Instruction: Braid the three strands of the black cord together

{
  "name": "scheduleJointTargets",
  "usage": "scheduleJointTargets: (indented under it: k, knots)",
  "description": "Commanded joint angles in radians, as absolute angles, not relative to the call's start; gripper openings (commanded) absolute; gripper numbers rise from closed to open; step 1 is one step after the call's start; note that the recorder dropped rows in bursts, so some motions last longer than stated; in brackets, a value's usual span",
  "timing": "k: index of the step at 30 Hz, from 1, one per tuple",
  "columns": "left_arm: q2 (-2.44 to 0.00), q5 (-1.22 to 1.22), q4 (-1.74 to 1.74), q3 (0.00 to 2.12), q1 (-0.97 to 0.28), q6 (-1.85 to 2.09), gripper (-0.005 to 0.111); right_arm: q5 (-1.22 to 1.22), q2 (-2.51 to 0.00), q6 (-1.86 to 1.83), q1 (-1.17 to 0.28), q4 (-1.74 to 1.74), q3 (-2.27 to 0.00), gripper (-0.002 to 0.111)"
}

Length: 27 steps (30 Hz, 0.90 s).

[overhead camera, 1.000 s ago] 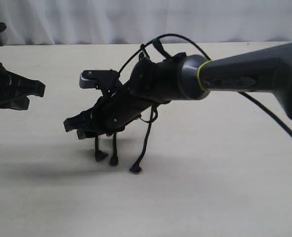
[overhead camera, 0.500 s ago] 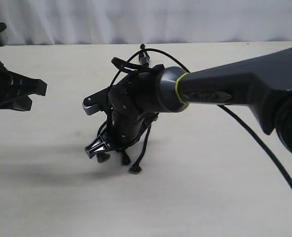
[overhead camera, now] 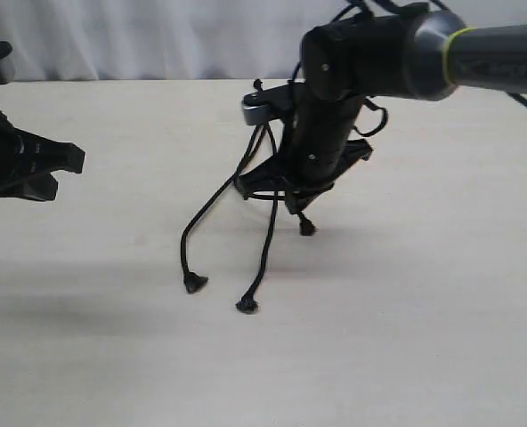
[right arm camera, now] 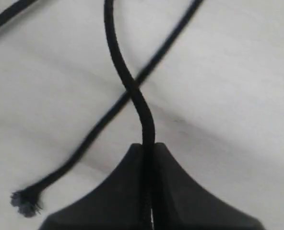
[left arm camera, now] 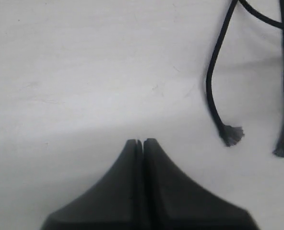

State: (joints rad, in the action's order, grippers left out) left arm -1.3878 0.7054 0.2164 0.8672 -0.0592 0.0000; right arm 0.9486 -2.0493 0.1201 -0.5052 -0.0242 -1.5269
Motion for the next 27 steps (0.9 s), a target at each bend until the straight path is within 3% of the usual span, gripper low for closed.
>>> scheduleJointTargets:
  k: [1, 13, 15, 21, 23, 27]
  knots:
    - [-1.39, 0.695, 0.254, 0.873, -0.062, 0.067, 0.0, 0.954, -2.042, 0.01, -0.39, -0.114, -1.458, 0.004]
    - [-1.639, 0.541, 0.314, 0.875, -0.277, 0.101, 0.0, 0.808, -2.044, -0.211, -0.244, -0.35, -1.311, 0.005]
    - [-1.657, 0.495, 0.336, 0.875, -0.309, 0.101, 0.0, 0.806, -2.045, -0.216, -0.244, -0.359, -1.31, 0.012]
    - [-1.67, 0.463, 0.352, 0.957, -0.393, 0.101, 0.0, 0.86, -2.044, -0.241, -0.195, -0.45, -1.312, 0.053]
    - [-1.679, 0.491, 0.349, 1.016, -0.41, 0.101, 0.0, 0.894, -2.035, -0.268, -0.15, -0.511, -1.312, 0.059]
    - [-1.753, 0.637, 0.221, 1.153, -0.448, -0.03, 0.0, 0.918, -1.984, -0.283, -0.041, -0.575, -1.294, 0.06]
